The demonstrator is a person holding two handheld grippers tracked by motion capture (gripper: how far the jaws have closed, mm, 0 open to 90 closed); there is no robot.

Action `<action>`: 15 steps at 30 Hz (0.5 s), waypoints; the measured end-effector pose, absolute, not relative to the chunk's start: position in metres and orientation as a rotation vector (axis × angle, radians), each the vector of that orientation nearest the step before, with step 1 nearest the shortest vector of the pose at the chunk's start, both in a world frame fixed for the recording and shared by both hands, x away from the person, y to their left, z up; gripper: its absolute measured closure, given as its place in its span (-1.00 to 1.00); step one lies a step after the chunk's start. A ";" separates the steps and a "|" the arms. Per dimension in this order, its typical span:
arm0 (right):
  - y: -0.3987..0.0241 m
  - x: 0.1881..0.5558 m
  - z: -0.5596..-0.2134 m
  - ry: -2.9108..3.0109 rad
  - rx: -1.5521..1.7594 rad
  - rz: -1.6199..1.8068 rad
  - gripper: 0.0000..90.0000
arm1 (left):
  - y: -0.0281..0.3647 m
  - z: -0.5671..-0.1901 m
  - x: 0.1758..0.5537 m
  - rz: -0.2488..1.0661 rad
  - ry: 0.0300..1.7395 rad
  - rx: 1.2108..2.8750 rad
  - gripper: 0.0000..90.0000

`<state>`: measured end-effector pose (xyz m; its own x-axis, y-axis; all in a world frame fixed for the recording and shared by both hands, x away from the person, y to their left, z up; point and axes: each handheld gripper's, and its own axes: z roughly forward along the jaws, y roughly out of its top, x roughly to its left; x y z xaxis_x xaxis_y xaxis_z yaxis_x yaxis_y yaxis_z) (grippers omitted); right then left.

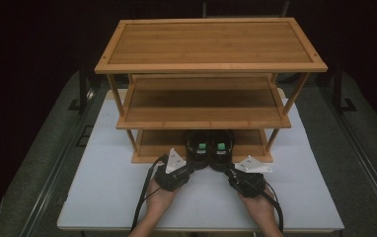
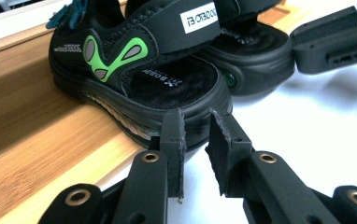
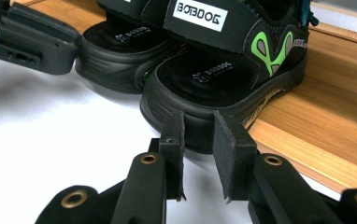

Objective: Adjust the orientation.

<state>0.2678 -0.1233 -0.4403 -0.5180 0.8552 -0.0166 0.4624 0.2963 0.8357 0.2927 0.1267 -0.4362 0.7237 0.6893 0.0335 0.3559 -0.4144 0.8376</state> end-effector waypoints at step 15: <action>-0.113 0.280 -0.441 2.067 1.152 1.058 0.74 | 0.120 -0.438 0.304 0.542 0.810 2.051 0.67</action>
<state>0.2799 -0.1129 -0.4413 -0.4866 0.8699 -0.0802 0.4437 0.3252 0.8351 0.3043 0.1204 -0.4378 0.6972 0.7122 0.0819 0.3471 -0.4354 0.8306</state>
